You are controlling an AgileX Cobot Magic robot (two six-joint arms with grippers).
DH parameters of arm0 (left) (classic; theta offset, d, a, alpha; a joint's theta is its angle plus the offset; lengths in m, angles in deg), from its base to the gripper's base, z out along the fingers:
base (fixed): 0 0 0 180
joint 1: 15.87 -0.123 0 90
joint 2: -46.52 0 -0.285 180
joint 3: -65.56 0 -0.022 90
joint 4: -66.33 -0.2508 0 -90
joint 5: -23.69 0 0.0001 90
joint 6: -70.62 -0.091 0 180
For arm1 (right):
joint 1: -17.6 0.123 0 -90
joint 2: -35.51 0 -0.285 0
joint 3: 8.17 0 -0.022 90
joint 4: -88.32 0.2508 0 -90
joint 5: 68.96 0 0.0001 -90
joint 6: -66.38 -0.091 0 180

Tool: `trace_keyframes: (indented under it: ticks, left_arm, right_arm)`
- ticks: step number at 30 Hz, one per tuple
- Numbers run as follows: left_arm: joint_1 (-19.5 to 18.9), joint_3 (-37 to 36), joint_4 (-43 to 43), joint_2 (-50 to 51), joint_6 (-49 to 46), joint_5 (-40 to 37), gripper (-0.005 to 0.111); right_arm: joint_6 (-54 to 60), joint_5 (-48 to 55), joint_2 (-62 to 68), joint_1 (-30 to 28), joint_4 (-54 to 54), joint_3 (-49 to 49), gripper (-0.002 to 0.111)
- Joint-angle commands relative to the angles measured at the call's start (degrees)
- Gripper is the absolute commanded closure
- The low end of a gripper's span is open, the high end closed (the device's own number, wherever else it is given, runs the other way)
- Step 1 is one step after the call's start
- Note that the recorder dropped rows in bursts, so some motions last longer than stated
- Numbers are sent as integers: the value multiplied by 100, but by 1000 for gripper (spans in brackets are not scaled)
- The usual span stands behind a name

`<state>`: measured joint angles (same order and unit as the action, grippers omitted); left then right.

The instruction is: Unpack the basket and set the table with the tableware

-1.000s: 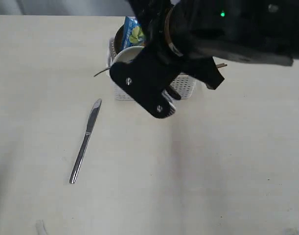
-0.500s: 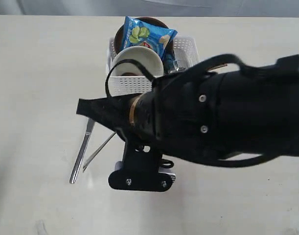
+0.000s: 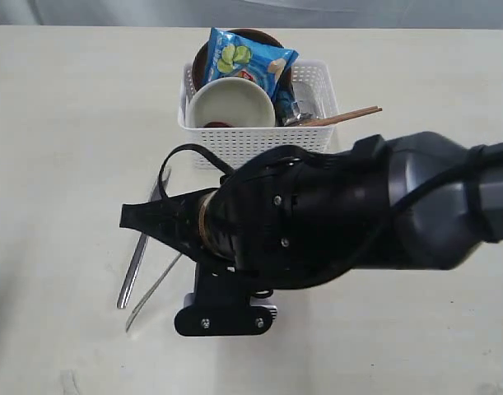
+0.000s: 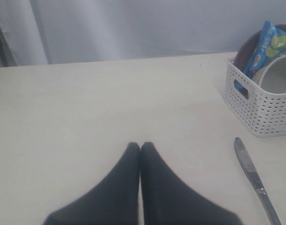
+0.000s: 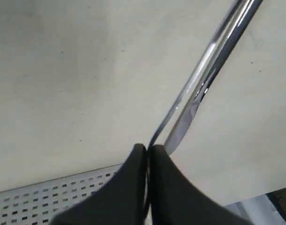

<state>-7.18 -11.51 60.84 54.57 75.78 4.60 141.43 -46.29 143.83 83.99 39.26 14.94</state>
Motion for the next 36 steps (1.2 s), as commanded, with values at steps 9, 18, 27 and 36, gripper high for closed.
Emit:
trace_keyframes:
  ticks: [9, 18, 27, 36]
  left_arm:
    - [-15, -15, -26, -26, 0, 41, 107]
    - [-15, -15, -26, -26, 0, 41, 107]
    - [-15, -15, -26, -26, 0, 41, 107]
    - [-15, -15, -26, -26, 0, 41, 107]
  right_arm:
    - [-919, -891, 582, -229, 52, 21, 109]
    - [-1464, -818, 816, -229, 99, 21, 109]
    - [-2337, -1322, 868, -463, 99, 21, 86]
    - [-2549, -1320, 660, -509, 909, 21, 68]
